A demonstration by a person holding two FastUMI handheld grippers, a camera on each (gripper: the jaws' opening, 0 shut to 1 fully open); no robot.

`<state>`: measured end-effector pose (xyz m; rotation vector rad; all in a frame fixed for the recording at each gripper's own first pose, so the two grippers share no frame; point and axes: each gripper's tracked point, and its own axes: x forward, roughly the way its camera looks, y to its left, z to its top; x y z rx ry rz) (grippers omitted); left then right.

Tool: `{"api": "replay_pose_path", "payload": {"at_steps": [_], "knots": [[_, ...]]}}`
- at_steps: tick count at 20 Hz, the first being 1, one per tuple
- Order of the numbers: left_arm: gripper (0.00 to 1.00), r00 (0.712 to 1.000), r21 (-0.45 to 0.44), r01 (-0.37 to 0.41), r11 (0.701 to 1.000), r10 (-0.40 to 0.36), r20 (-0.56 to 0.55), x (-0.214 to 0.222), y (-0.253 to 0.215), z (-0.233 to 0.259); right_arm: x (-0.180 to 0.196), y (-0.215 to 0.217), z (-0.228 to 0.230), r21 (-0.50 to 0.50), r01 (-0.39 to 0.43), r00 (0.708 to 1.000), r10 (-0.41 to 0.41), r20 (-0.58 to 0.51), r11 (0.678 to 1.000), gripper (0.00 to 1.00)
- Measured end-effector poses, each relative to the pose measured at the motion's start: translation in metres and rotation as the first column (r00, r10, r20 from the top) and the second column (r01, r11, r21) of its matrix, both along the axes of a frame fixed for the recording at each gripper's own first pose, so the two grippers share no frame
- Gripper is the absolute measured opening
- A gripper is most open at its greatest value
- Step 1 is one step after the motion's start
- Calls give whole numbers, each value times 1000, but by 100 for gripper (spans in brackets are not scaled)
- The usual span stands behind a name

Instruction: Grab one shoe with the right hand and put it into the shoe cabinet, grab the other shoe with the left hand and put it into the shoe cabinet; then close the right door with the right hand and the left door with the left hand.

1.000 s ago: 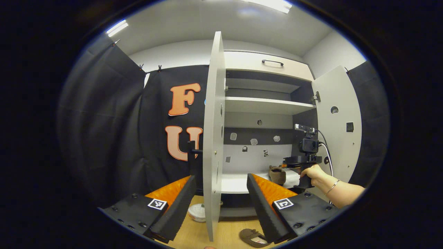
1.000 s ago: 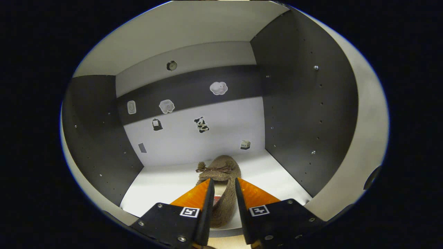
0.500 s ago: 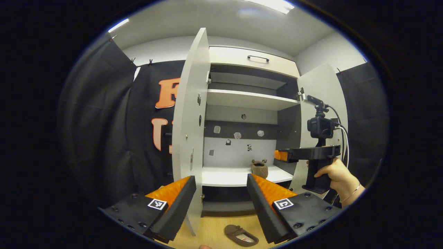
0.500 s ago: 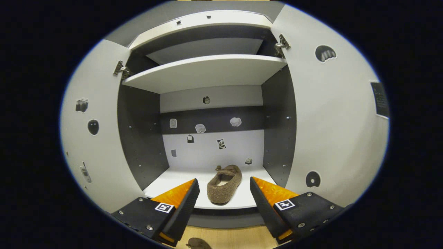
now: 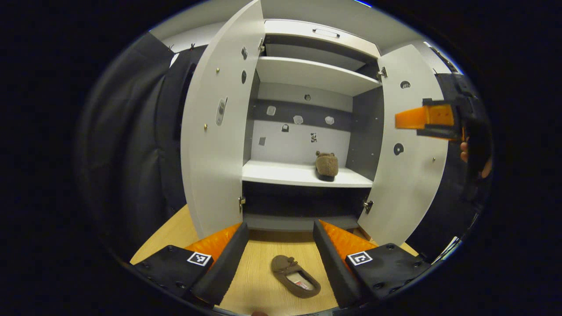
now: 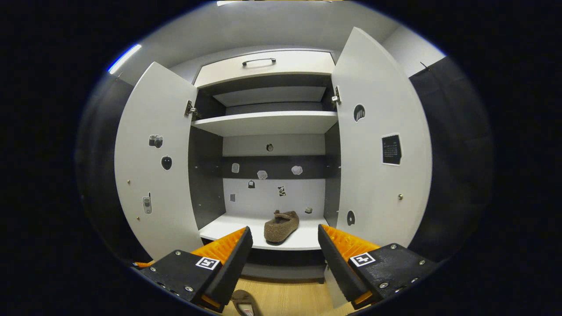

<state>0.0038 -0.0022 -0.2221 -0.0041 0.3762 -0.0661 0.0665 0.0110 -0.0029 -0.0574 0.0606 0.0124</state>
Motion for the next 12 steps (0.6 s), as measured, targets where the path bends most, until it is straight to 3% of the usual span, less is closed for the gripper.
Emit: {"api": "replay_pose_path", "payload": {"at_steps": [4,8,12], "knots": [[97,989,28,-4,1000,8,-144,-1,-1,-88,-34,-22,16,6,23,999,-23,41,1000,92],[99,939,49,-3,999,19,-342,-13,-7,-177,-45,-51,16,-33,60,998,-59,33,998,92],[98,881,47,-68,997,82,-465,-25,5,-240,-56,-69,14,-24,76,997,-76,22,997,92]]}}
